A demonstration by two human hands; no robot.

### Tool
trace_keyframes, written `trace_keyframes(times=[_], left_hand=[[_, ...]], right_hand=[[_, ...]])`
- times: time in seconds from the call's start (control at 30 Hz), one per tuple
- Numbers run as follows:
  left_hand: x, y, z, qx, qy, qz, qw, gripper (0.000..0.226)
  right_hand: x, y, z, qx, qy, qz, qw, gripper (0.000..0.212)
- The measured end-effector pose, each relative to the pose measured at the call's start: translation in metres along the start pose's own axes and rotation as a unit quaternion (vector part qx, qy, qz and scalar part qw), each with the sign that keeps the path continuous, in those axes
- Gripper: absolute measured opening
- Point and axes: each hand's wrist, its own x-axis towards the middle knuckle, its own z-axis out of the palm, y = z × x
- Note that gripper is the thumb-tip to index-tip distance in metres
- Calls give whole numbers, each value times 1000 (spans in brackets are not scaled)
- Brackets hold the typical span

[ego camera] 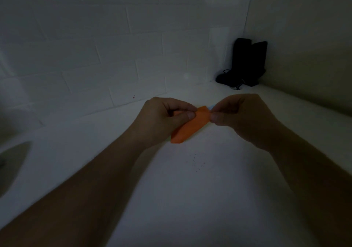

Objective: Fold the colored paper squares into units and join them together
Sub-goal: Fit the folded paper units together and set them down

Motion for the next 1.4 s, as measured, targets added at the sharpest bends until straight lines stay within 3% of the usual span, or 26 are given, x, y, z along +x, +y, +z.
trace_keyframes(times=[0.1,0.27,0.8,1.0,1.23,1.4], left_hand=[[1,-1,0,-17,-14,-13,1000,13],[2,0,3,-88,-17,-25,996,14],[1,1,4,-121,-12,-50,991,16],[1,5,4,-143,-13,-72,987,16],[1,3,2,-147,4,-82,986,16],[1,4,3,-163,10,-91,982,16]], right_hand=[[0,-1,-1,-2,-4,6,1000,10],[-2,-4,-1,104,-5,27,994,7],[-3,-10,0,212,12,89,973,11],[-4,-12,4,187,34,56,980,19],[1,-16,2,299,52,148,941,18],[0,-14,0,288,35,132,948,18]])
